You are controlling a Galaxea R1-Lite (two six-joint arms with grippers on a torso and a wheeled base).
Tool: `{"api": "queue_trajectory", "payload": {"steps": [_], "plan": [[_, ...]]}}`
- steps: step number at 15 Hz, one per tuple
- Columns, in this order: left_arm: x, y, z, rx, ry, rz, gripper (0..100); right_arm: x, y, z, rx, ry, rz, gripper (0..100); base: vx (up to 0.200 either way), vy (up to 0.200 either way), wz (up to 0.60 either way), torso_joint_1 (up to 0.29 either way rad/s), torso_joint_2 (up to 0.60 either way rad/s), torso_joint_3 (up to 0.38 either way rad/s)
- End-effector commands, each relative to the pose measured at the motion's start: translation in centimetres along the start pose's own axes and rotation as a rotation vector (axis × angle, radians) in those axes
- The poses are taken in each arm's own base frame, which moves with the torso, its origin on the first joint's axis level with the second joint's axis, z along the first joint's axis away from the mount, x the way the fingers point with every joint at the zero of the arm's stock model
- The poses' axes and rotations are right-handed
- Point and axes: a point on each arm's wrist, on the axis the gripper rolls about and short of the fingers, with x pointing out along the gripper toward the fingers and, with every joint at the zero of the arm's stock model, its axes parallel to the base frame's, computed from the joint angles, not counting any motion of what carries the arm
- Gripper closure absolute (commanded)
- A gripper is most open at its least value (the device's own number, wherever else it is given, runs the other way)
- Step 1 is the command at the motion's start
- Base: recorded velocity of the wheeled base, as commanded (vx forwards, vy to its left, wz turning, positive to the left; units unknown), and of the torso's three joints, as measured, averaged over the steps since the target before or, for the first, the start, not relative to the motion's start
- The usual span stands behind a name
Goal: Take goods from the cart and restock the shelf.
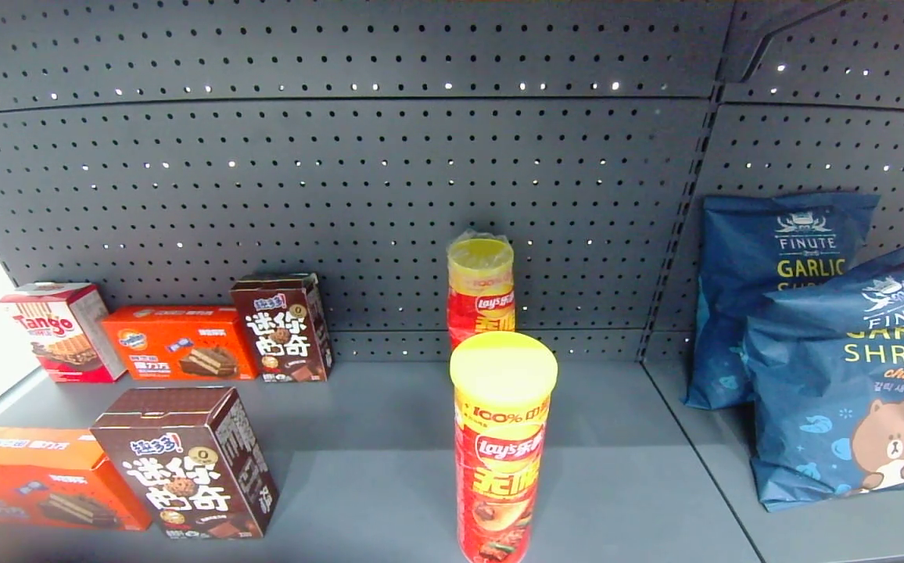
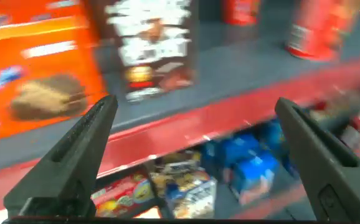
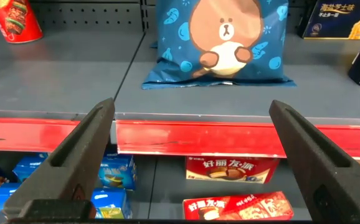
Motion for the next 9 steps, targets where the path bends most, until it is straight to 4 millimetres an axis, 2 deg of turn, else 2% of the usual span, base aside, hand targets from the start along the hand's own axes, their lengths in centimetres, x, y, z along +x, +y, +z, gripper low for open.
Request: {"api": "queue_trajectory", "payload": {"steps": [1, 2, 3, 4, 6, 9], "plan": [[-0.1, 0.0, -0.1, -0.001, -0.012, 0.026, 0, 0.0, 0.0, 0.0, 0.0, 0.0, 0.001, 0, 0.0, 0.0, 0.0, 0.0, 0.0, 0.0], [0.7, 0.0, 0.1, -0.003, 0.083, 0.056, 0, 0.0, 0.0, 0.0, 0.0, 0.0, 0.001, 0, 0.0, 0.0, 0.0, 0.0, 0.0, 0.0], [1.9, 0.1, 0.3, -0.003, 0.249, 0.127, 0, 0.0, 0.0, 0.0, 0.0, 0.0, 0.001, 0, 0.0, 0.0, 0.0, 0.0, 0.0, 0.0], [2.0, 0.0, 0.3, 0.037, 0.258, 0.137, 0, 0.0, 0.0, 0.0, 0.0, 0.0, 0.001, 0, 0.0, 0.0, 0.0, 0.0, 0.0, 0.0], [0.6, -0.4, 0.0, 0.068, 0.072, 0.236, 0, 0.0, 0.0, 0.0, 0.0, 0.0, 0.001, 0, 0.0, 0.0, 0.0, 0.0, 0.0, 0.0], [0.7, -0.4, 0.1, 0.053, 0.089, 0.234, 0, 0.0, 0.0, 0.0, 0.0, 0.0, 0.001, 0, 0.0, 0.0, 0.0, 0.0, 0.0, 0.0]]}}
